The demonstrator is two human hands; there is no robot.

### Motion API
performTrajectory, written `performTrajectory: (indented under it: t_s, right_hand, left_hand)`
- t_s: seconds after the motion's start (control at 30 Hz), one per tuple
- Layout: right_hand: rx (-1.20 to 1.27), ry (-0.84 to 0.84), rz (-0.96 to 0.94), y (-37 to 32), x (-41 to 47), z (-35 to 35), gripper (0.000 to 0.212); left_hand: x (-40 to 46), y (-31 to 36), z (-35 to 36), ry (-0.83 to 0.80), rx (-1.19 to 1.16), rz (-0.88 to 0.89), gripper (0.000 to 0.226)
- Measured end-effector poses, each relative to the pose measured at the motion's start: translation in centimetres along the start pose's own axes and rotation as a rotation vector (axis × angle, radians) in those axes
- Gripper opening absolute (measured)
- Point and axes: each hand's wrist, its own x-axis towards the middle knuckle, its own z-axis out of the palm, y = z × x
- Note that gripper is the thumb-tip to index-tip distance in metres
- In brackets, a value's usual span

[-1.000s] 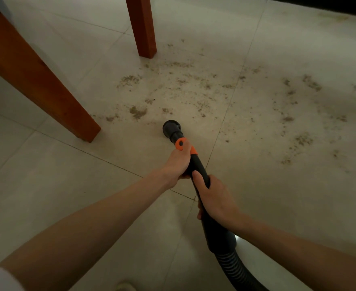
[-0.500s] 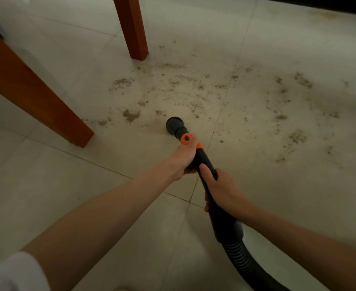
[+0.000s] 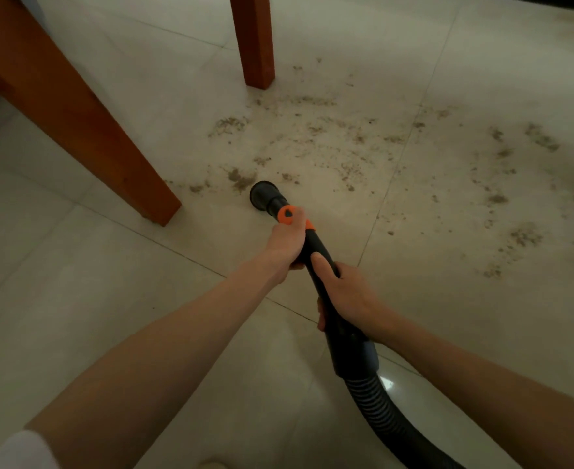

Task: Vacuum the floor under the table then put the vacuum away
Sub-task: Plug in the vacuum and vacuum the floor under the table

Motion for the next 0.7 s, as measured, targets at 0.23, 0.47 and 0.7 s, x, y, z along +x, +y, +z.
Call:
performTrajectory:
  t_s: [0.23,0.47,0.7]
  right_hand:
    - [-0.053,-0.029,-0.048,-1.3,1.6,1.3,0.045]
    - [-0.136,-0.104,-0.079,-2.5,3.2,2.7,0.049]
    - [-0.095,-0.181,-0.067,-3.6,4.6,3.2,0.047]
  left_hand:
    - [1.2,0.1,-2.2,0.05,-0.071,0.02,0.054]
    - [2.2,-0.1,-4.7,0.117,-0.115,0.008,0.047]
    - [3.0,0.2,-6.1,0.167,-0.158,0.018,0.038]
